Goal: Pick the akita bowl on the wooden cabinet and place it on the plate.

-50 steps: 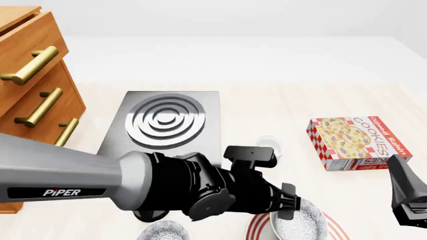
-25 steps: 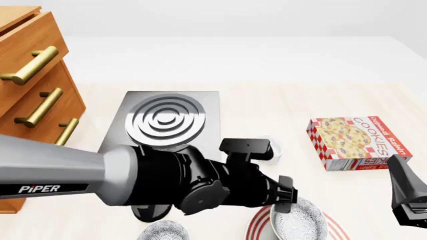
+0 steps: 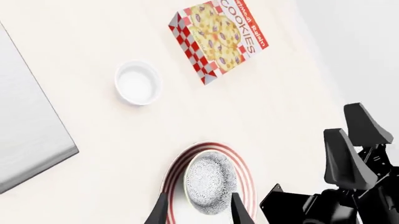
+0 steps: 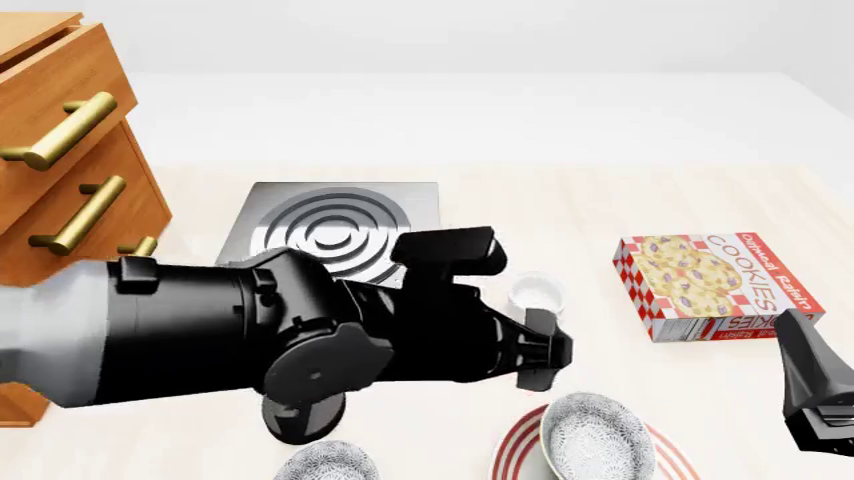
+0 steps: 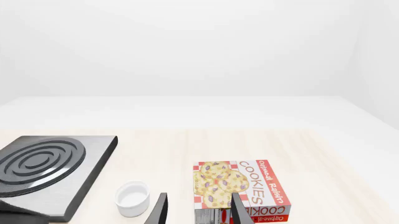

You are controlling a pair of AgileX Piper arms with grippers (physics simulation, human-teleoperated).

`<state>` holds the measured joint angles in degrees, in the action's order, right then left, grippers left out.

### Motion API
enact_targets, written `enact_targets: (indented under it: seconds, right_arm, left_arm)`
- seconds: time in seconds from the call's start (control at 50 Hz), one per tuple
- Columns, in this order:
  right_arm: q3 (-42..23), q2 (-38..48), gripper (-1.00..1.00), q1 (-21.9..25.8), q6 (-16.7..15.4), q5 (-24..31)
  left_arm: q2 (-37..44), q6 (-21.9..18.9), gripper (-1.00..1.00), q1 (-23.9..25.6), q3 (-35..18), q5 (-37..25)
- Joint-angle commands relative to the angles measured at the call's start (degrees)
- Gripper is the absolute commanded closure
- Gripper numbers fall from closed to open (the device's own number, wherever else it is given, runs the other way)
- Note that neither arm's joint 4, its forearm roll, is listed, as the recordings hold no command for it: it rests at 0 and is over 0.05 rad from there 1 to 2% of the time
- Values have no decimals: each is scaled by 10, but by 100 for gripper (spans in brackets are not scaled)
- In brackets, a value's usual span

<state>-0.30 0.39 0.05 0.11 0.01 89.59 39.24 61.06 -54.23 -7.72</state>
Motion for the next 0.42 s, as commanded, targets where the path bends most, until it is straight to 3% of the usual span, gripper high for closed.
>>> enact_targets:
  seconds: [0.02,0.42]
  right_arm:
    - [0,0,-100,0,0,0]
    - [0,0,-100,0,0,0]
  left_arm:
    - [-75,5,-100,-16,32,-4]
    - [-214,34,-100,-67,134,6]
